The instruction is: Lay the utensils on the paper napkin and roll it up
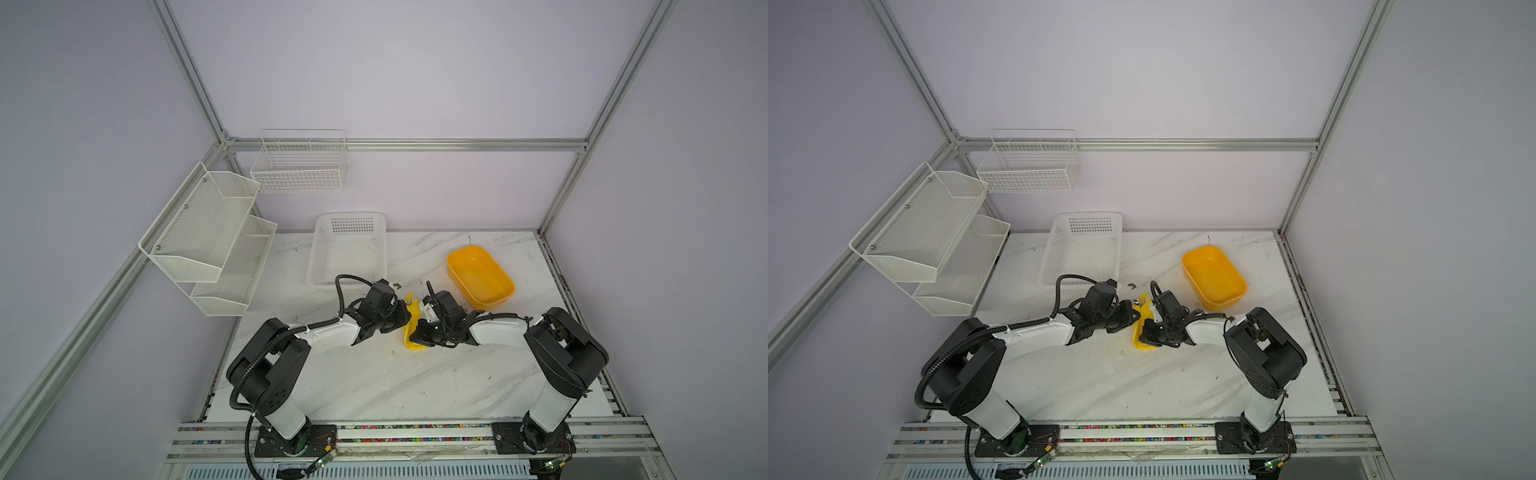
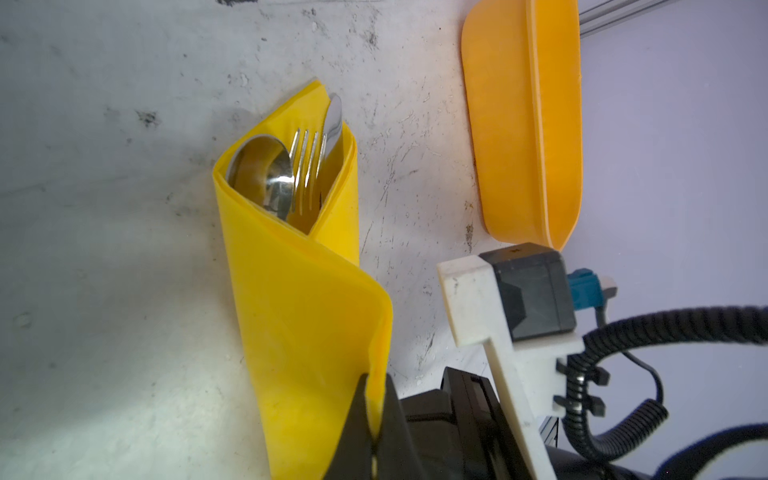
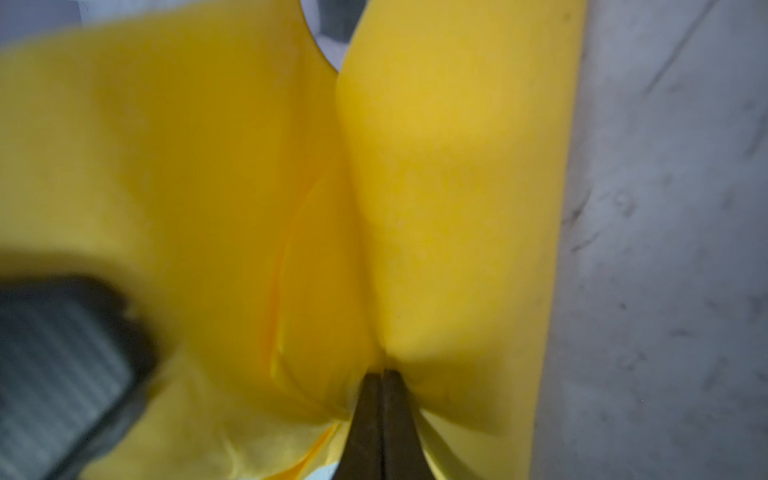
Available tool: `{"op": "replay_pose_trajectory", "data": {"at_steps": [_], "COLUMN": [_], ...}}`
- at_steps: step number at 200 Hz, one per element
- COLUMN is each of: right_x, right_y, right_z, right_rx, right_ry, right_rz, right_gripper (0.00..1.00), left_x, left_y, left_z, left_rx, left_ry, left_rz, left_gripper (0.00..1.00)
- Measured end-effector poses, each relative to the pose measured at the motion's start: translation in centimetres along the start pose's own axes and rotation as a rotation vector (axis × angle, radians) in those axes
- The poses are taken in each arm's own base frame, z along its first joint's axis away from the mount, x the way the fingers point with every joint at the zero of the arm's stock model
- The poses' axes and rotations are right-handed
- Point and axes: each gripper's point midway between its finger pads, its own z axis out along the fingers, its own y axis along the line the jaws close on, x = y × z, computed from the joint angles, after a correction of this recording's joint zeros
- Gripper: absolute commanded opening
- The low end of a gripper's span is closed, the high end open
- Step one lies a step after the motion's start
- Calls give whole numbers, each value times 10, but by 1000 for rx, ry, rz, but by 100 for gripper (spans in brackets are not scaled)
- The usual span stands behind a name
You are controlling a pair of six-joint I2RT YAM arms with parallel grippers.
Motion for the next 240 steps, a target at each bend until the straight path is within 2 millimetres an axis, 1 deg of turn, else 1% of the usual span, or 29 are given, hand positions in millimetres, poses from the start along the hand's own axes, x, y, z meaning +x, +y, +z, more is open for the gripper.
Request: {"op": "replay_pose_trajectory", "data": {"at_steps": [35,77,89,131,152,192,240], "right_x": [-1,-10,-12,-7,-6,-5,-4], "right_y": [-3,-17,-21,-22,-23,-23,-22], "right_z": [-3,-24,-27,-24,-21,-19,-19], "right_rx": [-1,-6,-8,-35,-37,-46,-54], "right_ry": [-5,-49,-55,-36,-24,-19,-16], "right_rz": [9,50,60,64,67,59,54], "right_gripper": [3,4,4,4,4,4,4], "left_x": [1,0,0,0,0,-2,2], "left_y": [6,9,9,10,6,-10,-21], "left_z": [5,6,6,7,7,9,22], "left_rx": [-19,-31,-34,-36,-32,2,7], "left_ry": [0,-11,-11,-9,-6,5,48], "left_rz": [-35,-58,-59,-59,-56,-46,-48], "left_gripper": [1,1,1,1,1,2,3]}}
